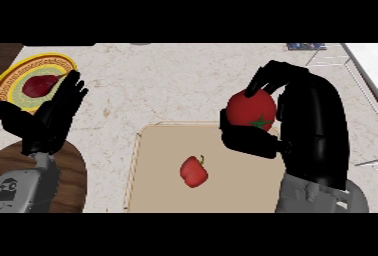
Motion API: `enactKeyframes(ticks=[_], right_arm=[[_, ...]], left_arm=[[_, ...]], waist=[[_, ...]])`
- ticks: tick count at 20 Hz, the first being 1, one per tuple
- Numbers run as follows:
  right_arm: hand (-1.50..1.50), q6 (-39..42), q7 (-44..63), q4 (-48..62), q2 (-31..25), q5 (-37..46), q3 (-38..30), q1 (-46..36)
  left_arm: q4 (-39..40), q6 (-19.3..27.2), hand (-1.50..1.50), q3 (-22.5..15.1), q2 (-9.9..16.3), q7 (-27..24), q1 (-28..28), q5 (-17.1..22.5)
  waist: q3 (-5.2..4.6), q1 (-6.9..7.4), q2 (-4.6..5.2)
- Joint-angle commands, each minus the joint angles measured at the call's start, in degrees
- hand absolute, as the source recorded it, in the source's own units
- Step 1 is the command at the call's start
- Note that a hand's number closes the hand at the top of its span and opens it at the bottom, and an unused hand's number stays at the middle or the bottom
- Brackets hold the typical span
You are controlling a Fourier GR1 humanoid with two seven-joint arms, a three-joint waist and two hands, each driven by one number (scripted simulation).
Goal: Pick the tomato from the tray and place it in the tiered shelf
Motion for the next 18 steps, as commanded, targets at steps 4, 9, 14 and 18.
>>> enactKeyframes(ticks=[4, 9, 14, 18], right_arm=[[1.50, 10.3, 4.3, 0.2, -6.6, -0.9, -13.4, -10.9], [1.50, 12.2, 3.5, -0.6, -10.5, -2.8, -19.7, -8.6], [1.50, 17.4, 2.0, -0.8, -17.7, -8.7, -30.1, -9.9], [1.50, 15.7, -5.0, 0.4, -21.6, -15.2, -39.1, -4.6]], left_arm=[[1.4, -0.3, 0.00, 0.3, -0.5, 0.2, -1.8, 0.3], [-1.8, 0.8, 0.00, -0.3, -0.7, 2.2, 0.0, -0.7], [-1.1, 0.6, 0.00, -0.6, -1.3, 0.3, 0.6, -1.3], [-0.6, 1.2, 0.00, -0.9, -2.6, -0.3, 0.8, -1.7]], waist=[[0.00, 0.23, 0.22], [0.04, 0.29, 0.16], [0.04, 0.02, 0.09], [0.07, -0.06, 0.19]])
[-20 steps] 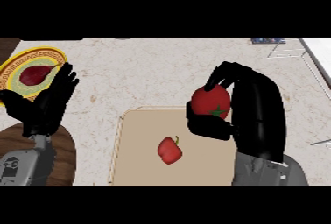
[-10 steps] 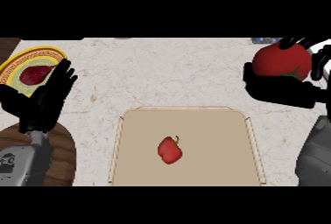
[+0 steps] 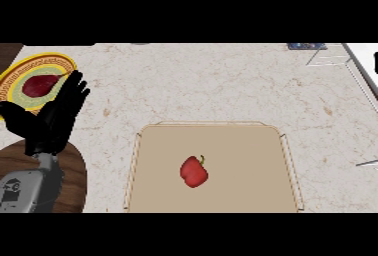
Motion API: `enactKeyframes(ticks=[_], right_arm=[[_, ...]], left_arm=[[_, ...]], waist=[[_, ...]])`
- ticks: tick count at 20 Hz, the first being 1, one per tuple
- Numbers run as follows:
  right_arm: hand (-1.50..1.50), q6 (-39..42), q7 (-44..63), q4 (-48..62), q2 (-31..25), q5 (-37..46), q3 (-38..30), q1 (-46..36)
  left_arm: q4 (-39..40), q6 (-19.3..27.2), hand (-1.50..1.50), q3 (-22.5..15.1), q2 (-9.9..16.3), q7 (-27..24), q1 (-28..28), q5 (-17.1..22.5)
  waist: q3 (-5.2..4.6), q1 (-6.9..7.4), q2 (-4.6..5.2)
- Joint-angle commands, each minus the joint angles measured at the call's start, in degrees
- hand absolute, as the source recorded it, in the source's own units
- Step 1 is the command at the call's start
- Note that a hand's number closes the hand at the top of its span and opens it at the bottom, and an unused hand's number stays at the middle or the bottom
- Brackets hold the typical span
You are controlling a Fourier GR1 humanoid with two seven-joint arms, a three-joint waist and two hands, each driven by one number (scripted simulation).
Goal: Pick the tomato from the tray and place it in the tiered shelf
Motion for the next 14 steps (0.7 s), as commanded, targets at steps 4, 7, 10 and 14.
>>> enactKeyframes(ticks=[4, 7, 10, 14], right_arm=[[1.50, -0.1, -6.2, 1.1, -6.4, -8.0, -14.1, 7.2], [1.50, -2.8, -9.3, 4.6, -7.4, -8.7, -15.8, 9.2], [1.50, -5.7, -16.1, 9.0, -9.2, -10.0, -18.8, 12.6], [1.50, -6.4, -22.2, 9.2, -9.1, -14.9, -23.7, 18.9]], left_arm=[[-0.3, -2.3, 0.00, 0.8, 0.1, -1.0, 1.2, 1.6], [-0.6, -2.7, 0.00, 1.6, 0.9, -0.9, 2.3, 1.2], [-1.5, -1.4, 0.00, 0.4, 0.2, 1.6, 0.8, 0.0], [1.1, -0.3, 0.00, 1.2, -0.4, -0.6, -0.9, -1.0]], waist=[[0.02, -0.02, 0.06], [0.01, 0.30, 0.11], [0.03, 0.37, 0.16], [0.03, 0.02, 0.14]])
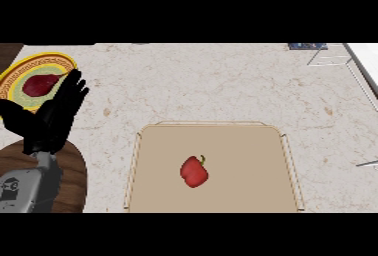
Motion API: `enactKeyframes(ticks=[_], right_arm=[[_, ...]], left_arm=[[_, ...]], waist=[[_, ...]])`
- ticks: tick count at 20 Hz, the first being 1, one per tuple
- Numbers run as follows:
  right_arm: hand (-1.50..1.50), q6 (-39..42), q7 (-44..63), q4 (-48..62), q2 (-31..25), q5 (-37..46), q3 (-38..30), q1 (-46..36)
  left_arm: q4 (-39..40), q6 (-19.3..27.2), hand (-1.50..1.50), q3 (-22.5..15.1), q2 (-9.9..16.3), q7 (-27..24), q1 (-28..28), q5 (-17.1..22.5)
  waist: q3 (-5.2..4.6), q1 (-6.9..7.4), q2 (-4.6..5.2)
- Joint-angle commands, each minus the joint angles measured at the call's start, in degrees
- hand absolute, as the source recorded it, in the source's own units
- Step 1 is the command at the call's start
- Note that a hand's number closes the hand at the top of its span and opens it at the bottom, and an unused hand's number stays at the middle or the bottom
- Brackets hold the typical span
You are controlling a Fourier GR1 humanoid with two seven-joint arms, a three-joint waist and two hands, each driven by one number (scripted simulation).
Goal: Pick the tomato from the tray and place it in the tiered shelf
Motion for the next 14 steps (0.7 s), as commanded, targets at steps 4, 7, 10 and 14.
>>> enactKeyframes(ticks=[4, 7, 10, 14], right_arm=[[1.50, -5.0, -8.5, 11.6, -4.3, -2.3, -1.7, 0.9], [1.50, -3.2, -13.9, 12.6, -7.0, -6.0, -6.7, 6.0], [1.50, -5.4, -15.3, 17.1, -8.8, -6.4, -6.7, 4.8], [1.50, -10.9, -11.1, 17.8, -5.2, -3.5, -8.8, 7.0]], left_arm=[[1.9, -0.1, 0.00, -0.1, -0.7, 1.0, -2.5, -0.3], [-3.2, 1.2, 0.00, -1.6, -2.9, -0.9, 3.4, -1.6], [-1.2, 1.5, 0.00, -2.7, -3.1, 0.6, 0.1, -2.9], [-1.1, -0.5, 0.00, 1.0, 0.4, 3.8, -2.8, 0.2]], waist=[[-0.01, 0.38, 0.10], [0.00, 0.25, -0.01], [0.00, 0.32, 0.03], [0.03, 0.32, 0.12]])
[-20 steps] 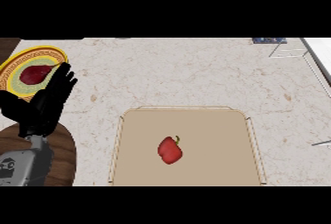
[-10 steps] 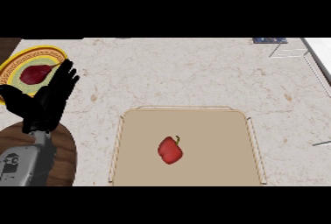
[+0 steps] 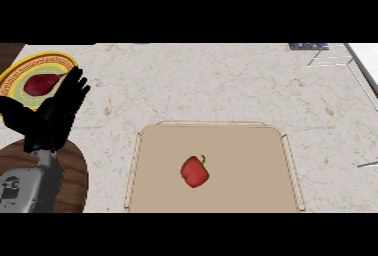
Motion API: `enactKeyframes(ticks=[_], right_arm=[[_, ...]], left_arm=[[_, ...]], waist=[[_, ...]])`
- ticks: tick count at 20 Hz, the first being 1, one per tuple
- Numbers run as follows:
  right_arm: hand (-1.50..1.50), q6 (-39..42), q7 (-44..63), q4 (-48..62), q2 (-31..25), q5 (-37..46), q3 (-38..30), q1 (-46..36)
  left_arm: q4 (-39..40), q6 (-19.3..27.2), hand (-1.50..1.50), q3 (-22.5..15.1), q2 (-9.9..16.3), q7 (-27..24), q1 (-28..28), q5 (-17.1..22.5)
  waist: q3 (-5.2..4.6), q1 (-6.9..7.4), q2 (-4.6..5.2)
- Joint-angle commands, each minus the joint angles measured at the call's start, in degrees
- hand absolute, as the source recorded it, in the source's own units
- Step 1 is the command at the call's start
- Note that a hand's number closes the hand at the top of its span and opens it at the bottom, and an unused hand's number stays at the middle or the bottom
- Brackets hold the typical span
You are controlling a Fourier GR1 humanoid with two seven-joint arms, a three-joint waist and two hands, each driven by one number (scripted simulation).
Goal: Pick the tomato from the tray and place it in the tiered shelf
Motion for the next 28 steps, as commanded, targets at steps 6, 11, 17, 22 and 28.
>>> enactKeyframes(ticks=[6, 11, 17, 22, 28], right_arm=[[-1.50, -14.4, -11.4, 15.5, -2.2, 2.6, -3.5, 0.0], [-1.50, -15.5, -16.6, 20.6, -7.3, -2.6, -5.8, -3.7], [-1.50, -4.8, -13.6, 21.1, -11.2, -10.7, -7.8, -1.8], [-1.50, 5.3, -12.7, 26.2, -17.3, -19.6, -16.4, 2.6], [-1.50, 16.8, -15.2, 27.6, -23.2, -27.4, -28.7, 12.8]], left_arm=[[0.1, 0.3, 0.00, 0.6, 0.2, 0.6, -1.5, -0.4], [-0.1, -0.8, 0.00, 1.2, 0.5, 0.8, -0.4, 0.5], [0.8, -1.4, 0.00, 1.4, 0.6, -1.4, 1.7, -0.1], [1.3, -0.1, 0.00, 0.5, -0.3, -1.3, -0.6, -1.3], [-1.6, -0.8, 0.00, 1.7, -0.1, 0.1, 3.7, 0.3]], waist=[[0.05, 0.18, 0.10], [0.03, 0.22, 0.02], [-0.03, -0.53, -0.22], [0.01, -1.50, -0.24], [0.01, -1.90, -0.45]])
